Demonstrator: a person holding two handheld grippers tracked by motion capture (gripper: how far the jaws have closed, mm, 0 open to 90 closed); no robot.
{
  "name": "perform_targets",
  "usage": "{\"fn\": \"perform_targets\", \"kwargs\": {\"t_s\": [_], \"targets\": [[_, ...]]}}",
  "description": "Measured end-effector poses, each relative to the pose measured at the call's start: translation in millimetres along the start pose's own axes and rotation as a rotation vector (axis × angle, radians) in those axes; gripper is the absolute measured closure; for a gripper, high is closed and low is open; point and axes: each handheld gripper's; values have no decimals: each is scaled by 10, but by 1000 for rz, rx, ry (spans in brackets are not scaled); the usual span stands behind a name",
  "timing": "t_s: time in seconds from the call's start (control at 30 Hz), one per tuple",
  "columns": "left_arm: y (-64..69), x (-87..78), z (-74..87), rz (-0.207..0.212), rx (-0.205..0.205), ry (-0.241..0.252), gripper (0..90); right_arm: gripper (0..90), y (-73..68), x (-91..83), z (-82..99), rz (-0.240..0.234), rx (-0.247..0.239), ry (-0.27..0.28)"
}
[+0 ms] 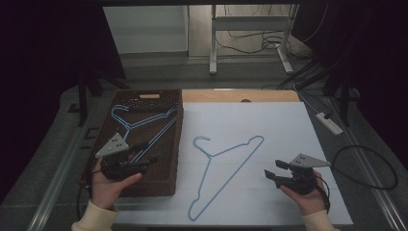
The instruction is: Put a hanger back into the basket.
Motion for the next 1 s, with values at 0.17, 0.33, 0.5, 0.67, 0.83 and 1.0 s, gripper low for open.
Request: {"fn": "perform_targets", "kwargs": {"t_s": [0.17, 0.33, 0.5, 0.67, 0.83, 1.0], "targets": [[45, 10, 56, -8, 19, -1, 385, 388, -9, 9, -14, -3, -4, 1], [52, 32, 109, 1, 26, -14, 382, 388, -25, 26, -36, -2, -17, -5], [25, 29, 141, 15, 9, -13, 377, 393, -41, 51, -71, -1, -24, -4], [37, 15, 169, 13, 14, -14, 373, 394, -90, 82, -108, -2, -49, -20], [43, 9, 198, 7, 15, -15, 373, 380, -132, 104, -146, -18, -68, -36], [38, 9, 205, 1, 9, -9, 374, 372, -170, 163, -238, -40, -64, -54]]}}
Point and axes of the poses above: each handheld gripper's, and its own axes: x roughly forward along the jaws, z roughly out of its underside, y roughly to its right, and after that the axes turned 15 degrees about -x, right-handed
